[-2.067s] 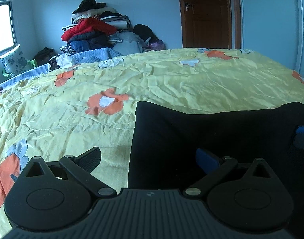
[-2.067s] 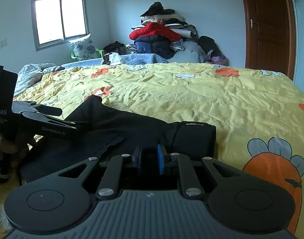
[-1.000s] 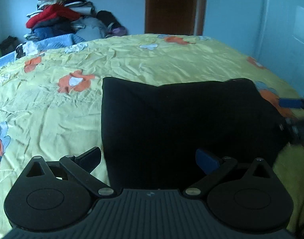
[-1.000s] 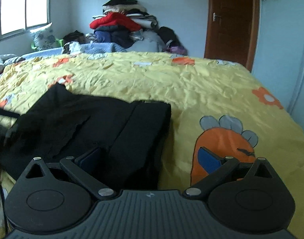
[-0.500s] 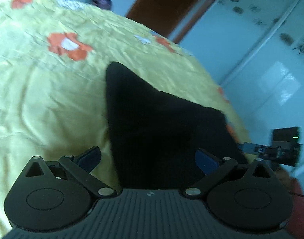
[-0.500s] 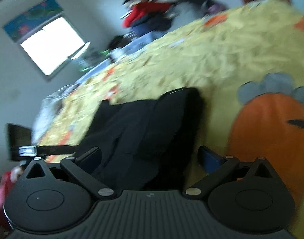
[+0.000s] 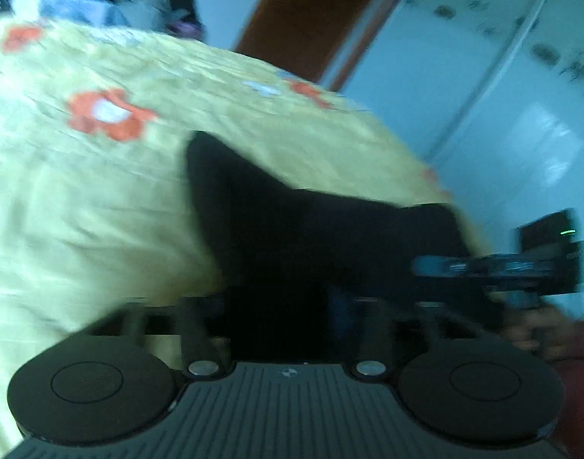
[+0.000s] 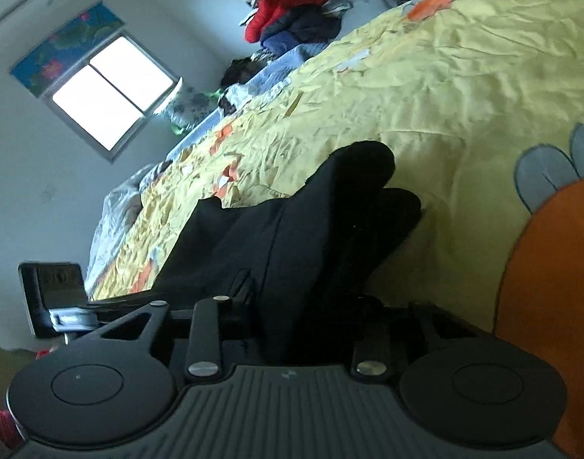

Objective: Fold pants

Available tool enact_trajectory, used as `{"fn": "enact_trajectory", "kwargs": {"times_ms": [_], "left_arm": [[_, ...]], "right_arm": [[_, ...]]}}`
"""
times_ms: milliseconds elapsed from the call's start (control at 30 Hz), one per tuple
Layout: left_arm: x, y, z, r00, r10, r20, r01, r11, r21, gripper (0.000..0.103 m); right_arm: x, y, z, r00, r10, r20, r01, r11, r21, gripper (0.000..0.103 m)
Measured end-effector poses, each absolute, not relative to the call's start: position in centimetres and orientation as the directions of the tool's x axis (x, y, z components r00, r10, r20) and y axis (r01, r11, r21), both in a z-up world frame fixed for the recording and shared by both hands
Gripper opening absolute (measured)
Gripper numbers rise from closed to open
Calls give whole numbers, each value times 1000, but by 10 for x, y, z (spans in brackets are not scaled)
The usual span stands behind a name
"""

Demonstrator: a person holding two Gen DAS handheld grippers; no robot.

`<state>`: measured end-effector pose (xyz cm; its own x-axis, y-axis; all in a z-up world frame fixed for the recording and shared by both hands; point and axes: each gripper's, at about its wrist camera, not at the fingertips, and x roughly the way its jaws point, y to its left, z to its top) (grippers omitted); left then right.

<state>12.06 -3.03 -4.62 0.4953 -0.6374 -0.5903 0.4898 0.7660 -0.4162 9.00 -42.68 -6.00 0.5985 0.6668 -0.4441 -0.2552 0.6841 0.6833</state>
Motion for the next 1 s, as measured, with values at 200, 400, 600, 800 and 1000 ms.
{"fn": "enact_trajectory", "kwargs": {"times_ms": [200, 400, 600, 800, 1000], "left_arm": [[115, -3, -36, 542, -656, -526, 448, 755, -479, 19], [105, 24, 1, 649, -604, -463, 457, 796, -397, 18], [136, 59, 21, 711, -499, -496, 370, 865, -340, 19], [166, 62, -17, 719, -258, -645, 225, 965, -135, 39], [130, 68, 2, 773, -192, -605, 172, 981, -91, 78]], "right_arm": [[73, -416, -40, 653, 653, -385, -263, 671, 693, 24], [83, -382, 3, 649, 699, -300, -379, 639, 669, 24], [132, -339, 9, 620, 731, -287, -419, 617, 666, 24], [180, -303, -33, 599, 561, -571, -225, 803, 552, 45], [138, -351, -18, 757, 342, -556, -75, 892, 446, 67]]}}
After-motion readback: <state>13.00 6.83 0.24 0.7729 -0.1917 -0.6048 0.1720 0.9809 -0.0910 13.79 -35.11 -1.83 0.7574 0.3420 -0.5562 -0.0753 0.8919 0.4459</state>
